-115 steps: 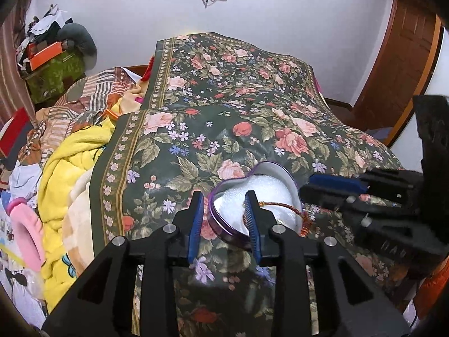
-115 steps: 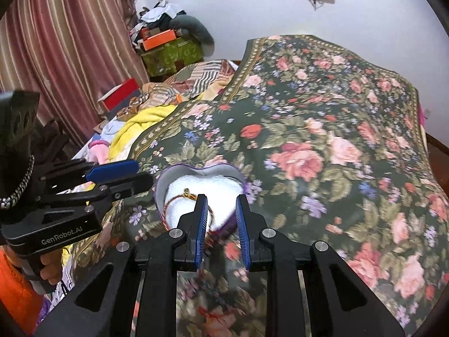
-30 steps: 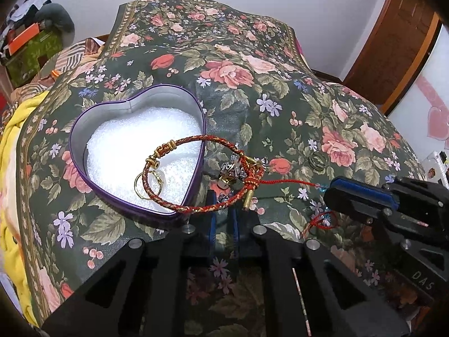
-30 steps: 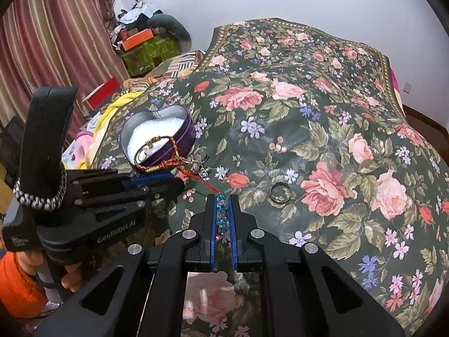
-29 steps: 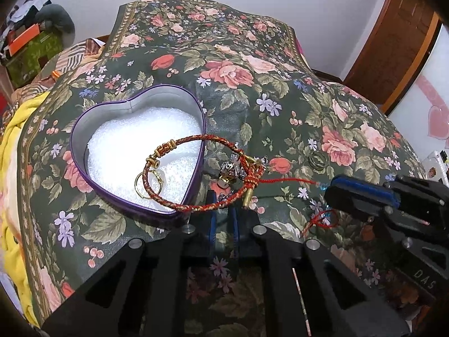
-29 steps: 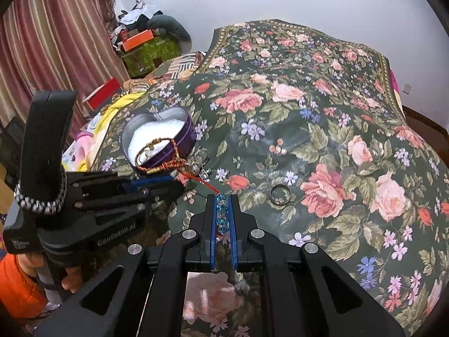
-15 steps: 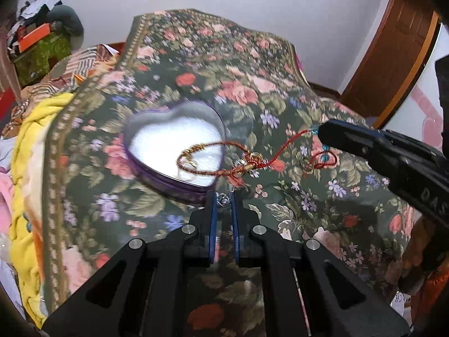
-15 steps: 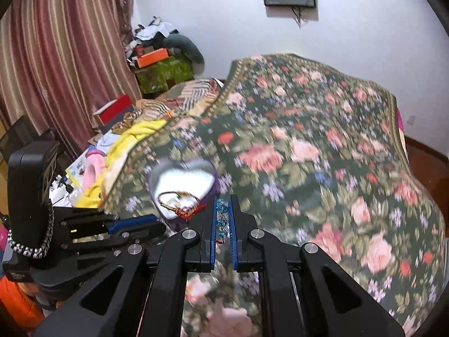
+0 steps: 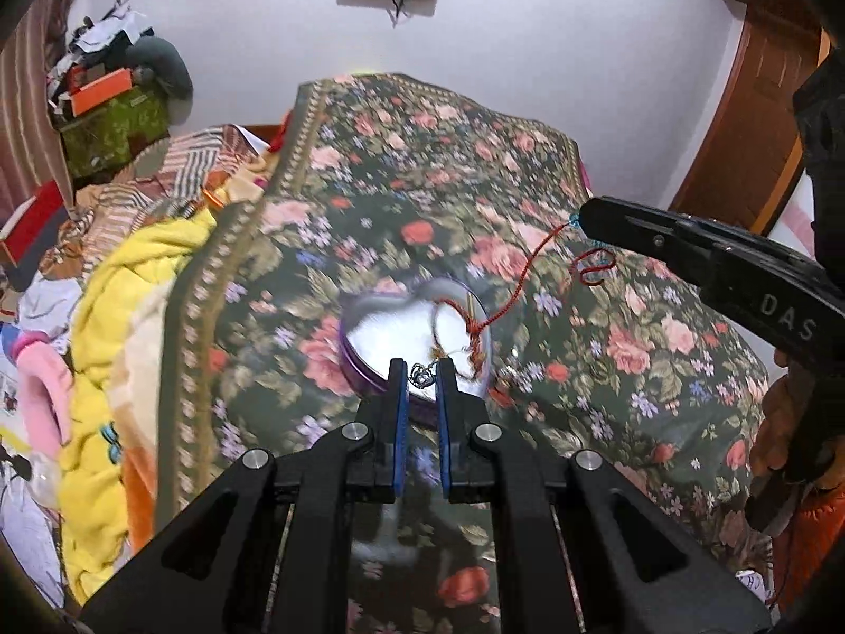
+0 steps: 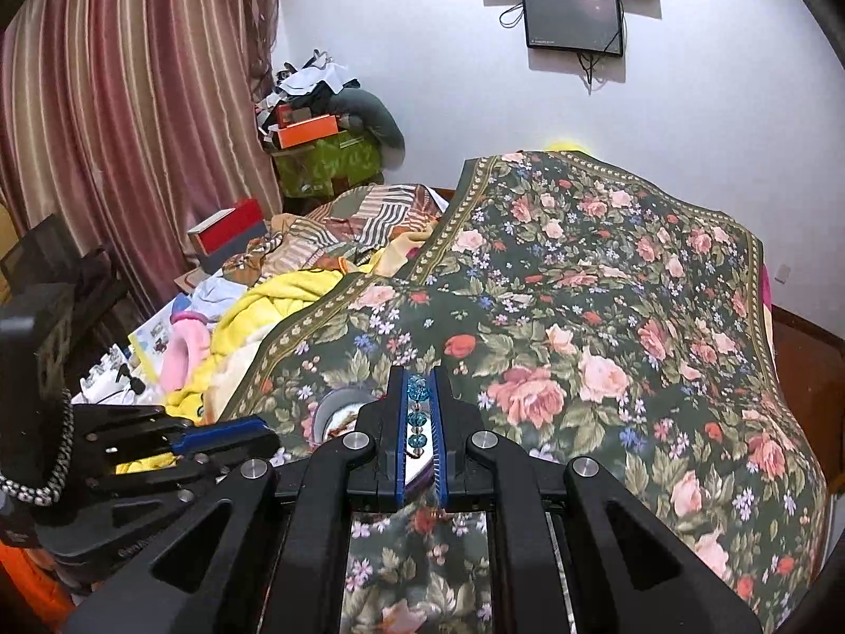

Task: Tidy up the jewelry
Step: 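Lower the beaded charm into the tin and open the right gripper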

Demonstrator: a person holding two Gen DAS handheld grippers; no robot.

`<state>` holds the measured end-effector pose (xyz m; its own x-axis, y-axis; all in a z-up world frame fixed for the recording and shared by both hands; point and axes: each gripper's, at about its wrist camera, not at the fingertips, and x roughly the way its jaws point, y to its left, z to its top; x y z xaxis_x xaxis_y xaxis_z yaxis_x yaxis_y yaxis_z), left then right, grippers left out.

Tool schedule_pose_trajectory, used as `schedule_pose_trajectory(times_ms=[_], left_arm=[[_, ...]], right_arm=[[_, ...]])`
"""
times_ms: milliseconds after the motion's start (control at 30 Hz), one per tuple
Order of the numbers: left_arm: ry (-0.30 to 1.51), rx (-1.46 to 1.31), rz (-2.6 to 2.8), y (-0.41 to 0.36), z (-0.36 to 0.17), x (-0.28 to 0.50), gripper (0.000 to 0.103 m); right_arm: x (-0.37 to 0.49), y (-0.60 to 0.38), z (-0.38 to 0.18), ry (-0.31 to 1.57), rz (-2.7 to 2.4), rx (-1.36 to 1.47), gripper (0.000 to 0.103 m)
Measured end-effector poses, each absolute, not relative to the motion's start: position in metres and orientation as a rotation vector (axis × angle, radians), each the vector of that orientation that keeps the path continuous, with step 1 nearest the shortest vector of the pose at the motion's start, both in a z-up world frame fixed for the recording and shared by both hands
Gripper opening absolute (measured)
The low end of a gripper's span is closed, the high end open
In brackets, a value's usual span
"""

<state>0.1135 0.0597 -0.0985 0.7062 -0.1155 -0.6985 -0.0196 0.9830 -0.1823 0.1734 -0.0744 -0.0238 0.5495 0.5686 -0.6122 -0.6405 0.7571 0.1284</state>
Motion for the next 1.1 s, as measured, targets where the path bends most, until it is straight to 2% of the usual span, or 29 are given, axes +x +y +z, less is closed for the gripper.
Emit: schedule_pose_trajectory(times_ms=[733, 1100], left_arm=[[0.707, -0.114, -0.063, 0.063, -0.071, 0.155, 0.008], [0.849, -0.195, -0.106, 0.069, -0.119, 0.172, 0.008]], right_arm=[[0.199, -0.057, -0.052, 0.783, 0.790, -0.044, 0.007], [0.202, -0.051, -0.076, 0.855, 0.801, -0.062, 0.007]])
